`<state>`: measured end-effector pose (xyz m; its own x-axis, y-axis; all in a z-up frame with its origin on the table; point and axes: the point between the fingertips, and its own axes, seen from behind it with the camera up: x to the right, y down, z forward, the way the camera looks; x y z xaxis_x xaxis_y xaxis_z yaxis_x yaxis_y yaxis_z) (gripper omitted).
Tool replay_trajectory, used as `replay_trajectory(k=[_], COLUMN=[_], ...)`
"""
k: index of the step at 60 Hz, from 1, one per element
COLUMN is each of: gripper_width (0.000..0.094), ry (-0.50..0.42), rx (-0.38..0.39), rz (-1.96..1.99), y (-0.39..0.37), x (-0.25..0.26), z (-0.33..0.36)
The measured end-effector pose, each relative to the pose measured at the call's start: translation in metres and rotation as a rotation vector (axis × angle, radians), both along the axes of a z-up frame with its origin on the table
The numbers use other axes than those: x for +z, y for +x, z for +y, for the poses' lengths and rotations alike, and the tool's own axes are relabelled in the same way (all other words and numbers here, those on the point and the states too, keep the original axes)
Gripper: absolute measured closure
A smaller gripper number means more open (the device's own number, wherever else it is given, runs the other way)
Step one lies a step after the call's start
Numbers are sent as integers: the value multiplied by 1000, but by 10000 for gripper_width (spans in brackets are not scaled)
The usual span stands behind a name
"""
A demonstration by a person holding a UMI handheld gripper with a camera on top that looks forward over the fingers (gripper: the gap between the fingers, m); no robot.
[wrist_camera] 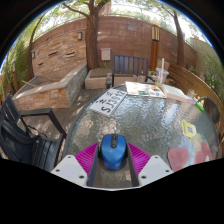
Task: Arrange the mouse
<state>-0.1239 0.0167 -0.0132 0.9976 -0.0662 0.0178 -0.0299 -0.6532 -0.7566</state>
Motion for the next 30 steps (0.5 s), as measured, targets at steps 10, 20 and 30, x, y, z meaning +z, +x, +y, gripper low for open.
replay_trajectory(k=[10,20,30], gripper_width=[539,576,575], ry=[0,61,292], rx=[6,109,185], rz=[-10,19,124], y=[1,-9,4], x=[4,47,193], z=[0,-7,-18])
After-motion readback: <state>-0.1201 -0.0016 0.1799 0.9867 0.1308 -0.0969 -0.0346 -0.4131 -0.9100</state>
